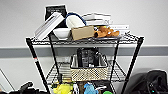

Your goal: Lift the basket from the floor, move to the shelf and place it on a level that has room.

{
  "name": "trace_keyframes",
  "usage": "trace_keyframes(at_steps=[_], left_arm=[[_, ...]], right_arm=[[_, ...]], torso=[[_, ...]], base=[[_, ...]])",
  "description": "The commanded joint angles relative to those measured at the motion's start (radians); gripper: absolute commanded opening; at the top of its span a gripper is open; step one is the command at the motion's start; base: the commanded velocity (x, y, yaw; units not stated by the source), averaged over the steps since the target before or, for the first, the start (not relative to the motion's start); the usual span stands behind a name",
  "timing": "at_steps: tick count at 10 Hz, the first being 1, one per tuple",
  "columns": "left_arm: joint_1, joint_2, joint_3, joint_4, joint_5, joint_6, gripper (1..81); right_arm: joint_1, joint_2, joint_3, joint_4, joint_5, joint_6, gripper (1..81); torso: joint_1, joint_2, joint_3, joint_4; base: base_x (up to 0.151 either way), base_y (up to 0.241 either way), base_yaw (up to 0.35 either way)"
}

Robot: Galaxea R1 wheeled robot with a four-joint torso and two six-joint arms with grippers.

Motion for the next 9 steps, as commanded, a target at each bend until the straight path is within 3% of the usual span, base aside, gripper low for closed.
trace_keyframes(at_steps=[1,5,9], left_arm=[[0.125,-0.005,0.040,0.013,-0.105,0.012,81.1],[0.419,0.148,-0.068,0.013,-0.260,0.095,81.1],[0.594,0.285,-0.171,0.028,-0.351,0.144,81.1]], right_arm=[[-0.070,-0.059,0.058,0.005,0.039,-0.003,81.1],[-0.276,0.010,-0.011,-0.027,0.096,-0.013,81.1],[-0.397,0.165,-0.147,-0.072,0.102,-0.015,81.1]], torso=[[0.000,0.000,0.000,0.000],[-0.001,0.000,0.001,0.000],[-0.001,-0.002,0.002,0.000]], base=[[0.000,0.000,0.000],[0.000,0.000,0.000],[0.000,0.000,0.000]])
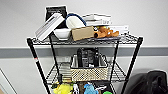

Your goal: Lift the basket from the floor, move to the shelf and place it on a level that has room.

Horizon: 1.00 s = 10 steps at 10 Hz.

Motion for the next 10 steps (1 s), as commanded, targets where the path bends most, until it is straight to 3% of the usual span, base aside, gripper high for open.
trace_keyframes(at_steps=[1,4,10], left_arm=[[0.093,0.129,-0.083,0.036,-0.098,0.056,81.1],[0.138,0.275,-0.226,0.044,-0.098,0.061,81.1],[0.202,0.436,-0.475,0.071,-0.095,0.061,81.1]], right_arm=[[-0.021,0.097,-0.093,-0.043,-0.005,-0.009,81.1],[-0.090,0.181,-0.176,-0.083,-0.005,-0.010,81.1],[-0.196,0.414,-0.478,-0.140,0.003,-0.010,81.1]], torso=[[0.000,0.000,0.000,0.000],[0.000,0.000,0.000,0.000],[-0.001,-0.001,0.000,0.000]], base=[[0.000,0.000,0.000],[0.000,0.000,0.000],[0.000,0.000,0.000]])
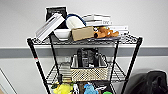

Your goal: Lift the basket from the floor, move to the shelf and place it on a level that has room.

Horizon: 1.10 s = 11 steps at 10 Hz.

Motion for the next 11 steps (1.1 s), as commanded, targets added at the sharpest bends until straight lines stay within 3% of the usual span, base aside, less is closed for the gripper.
trace_keyframes(at_steps=[1,6,11], left_arm=[[-0.017,0.070,-0.118,0.048,0.035,0.002,81.1],[0.044,0.271,-0.394,0.085,0.046,0.002,81.1],[0.084,0.409,-0.608,0.086,0.046,0.002,81.1]], right_arm=[[0.010,0.096,-0.131,-0.047,-0.032,-0.009,81.1],[-0.083,0.268,-0.381,-0.118,-0.032,-0.018,81.1],[-0.131,0.432,-0.643,-0.164,-0.034,-0.020,81.1]], torso=[[0.000,0.000,0.000,0.000],[0.000,0.000,0.000,0.000],[-0.001,-0.001,0.001,0.000]], base=[[0.000,0.000,0.000],[0.000,0.000,0.000],[0.000,0.000,0.000]])
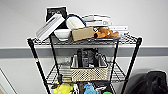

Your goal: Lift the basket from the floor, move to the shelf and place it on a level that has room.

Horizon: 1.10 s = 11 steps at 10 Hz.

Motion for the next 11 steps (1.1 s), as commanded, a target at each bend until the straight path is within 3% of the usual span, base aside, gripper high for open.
trace_keyframes(at_steps=[1,6,8,11], left_arm=[[-0.013,0.077,-0.116,0.024,0.045,0.002,81.1],[0.010,0.241,-0.384,0.012,0.061,0.000,81.1],[0.015,0.291,-0.468,0.012,0.061,0.000,81.1],[0.015,0.384,-0.627,0.016,0.080,-0.002,81.1]], right_arm=[[0.014,0.099,-0.166,-0.060,-0.043,-0.003,81.1],[-0.006,0.346,-0.580,-0.131,-0.043,-0.005,81.1],[-0.017,0.400,-0.646,-0.161,-0.045,-0.003,81.1],[-0.045,0.414,-0.642,-0.171,-0.045,-0.002,81.1]], torso=[[0.000,0.000,0.000,0.000],[0.000,-0.001,0.001,0.000],[-0.001,-0.001,0.001,0.000],[-0.001,-0.001,0.002,0.000]], base=[[0.000,0.000,0.000],[0.000,0.000,0.000],[0.000,0.000,0.000],[0.000,0.000,0.000]])
